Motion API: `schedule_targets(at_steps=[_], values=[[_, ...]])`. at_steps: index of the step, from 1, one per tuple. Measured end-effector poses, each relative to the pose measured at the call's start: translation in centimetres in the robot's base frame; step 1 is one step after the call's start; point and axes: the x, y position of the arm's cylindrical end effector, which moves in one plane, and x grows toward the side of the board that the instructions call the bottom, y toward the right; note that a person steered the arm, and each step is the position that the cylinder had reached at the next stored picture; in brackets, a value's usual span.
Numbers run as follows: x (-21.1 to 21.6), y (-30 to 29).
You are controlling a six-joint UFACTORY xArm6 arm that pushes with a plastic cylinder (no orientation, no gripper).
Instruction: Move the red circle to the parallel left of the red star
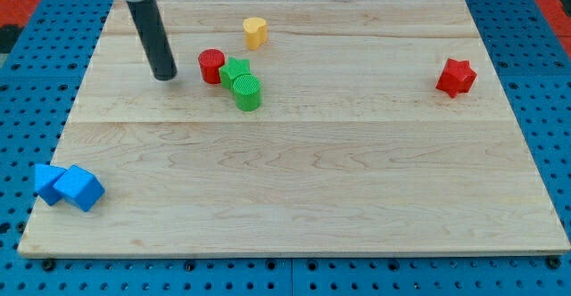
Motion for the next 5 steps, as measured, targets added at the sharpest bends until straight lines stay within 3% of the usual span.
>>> schedule_targets(at_steps=[1,2,3,4,5], values=[[-3.2,4.5],[-3.4,12.8],[-3.9,17.4],[-6.2,14.2],[-6.5,21.4]])
